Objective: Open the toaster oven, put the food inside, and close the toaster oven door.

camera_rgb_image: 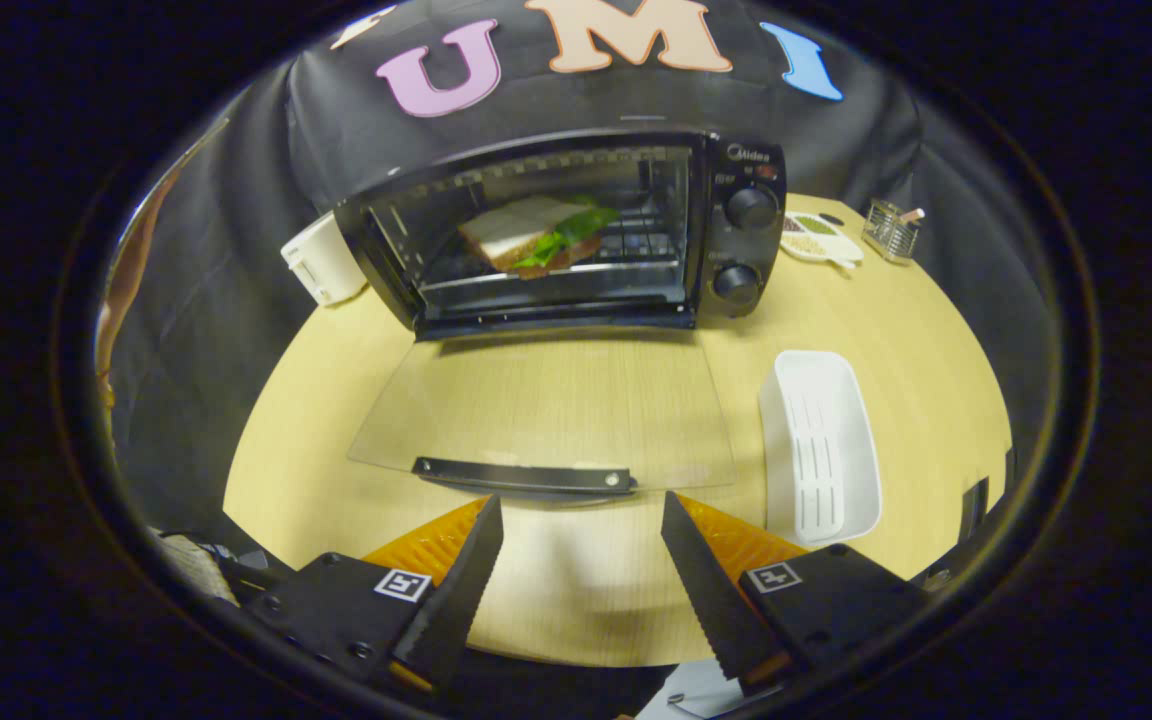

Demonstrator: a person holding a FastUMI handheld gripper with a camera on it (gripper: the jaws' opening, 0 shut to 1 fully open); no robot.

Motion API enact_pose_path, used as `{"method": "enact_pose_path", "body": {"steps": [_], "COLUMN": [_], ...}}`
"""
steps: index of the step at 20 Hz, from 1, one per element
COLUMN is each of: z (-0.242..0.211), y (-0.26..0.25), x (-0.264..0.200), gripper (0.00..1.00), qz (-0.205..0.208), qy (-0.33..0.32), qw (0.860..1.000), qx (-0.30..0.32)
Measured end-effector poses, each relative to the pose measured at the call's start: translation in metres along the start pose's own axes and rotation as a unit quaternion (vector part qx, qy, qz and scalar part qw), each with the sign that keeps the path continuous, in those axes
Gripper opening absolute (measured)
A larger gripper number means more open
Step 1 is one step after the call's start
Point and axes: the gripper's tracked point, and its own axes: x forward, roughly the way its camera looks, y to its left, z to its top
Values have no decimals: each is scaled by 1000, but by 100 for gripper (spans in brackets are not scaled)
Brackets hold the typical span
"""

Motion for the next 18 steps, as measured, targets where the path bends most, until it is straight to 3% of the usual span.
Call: {"method": "enact_pose_path", "body": {"steps": [10,18], "z": [4,23], "y": [-11,-7], "x": [27,9], "gripper": [98,98], "qz": [2,-2], "qy": [4,-26], "qw": [998,997], "qx": [66,77]}}
